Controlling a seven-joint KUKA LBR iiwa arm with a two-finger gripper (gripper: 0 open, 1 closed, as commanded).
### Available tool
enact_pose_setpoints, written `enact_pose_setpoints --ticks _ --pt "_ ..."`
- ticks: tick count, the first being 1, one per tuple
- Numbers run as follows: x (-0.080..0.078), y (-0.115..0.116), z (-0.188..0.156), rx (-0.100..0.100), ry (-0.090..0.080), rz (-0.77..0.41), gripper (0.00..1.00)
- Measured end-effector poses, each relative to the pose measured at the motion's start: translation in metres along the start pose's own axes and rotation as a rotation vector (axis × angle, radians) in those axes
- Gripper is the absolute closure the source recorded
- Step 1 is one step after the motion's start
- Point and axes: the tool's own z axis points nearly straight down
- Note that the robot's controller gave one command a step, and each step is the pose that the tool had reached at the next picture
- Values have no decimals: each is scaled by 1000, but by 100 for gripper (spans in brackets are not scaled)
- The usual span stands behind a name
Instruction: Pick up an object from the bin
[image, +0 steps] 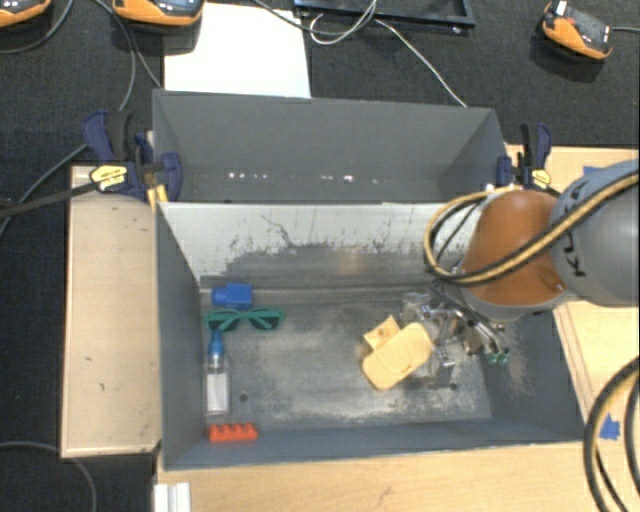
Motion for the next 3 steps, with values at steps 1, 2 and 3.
enact_pose_setpoints --ticks 1,2,3 --pt "-15 29 0 2 -11 -104 100" --pt "-16 29 -1 2 -11 -106 100" --pt "-30 40 -168 2 -14 -45 100"
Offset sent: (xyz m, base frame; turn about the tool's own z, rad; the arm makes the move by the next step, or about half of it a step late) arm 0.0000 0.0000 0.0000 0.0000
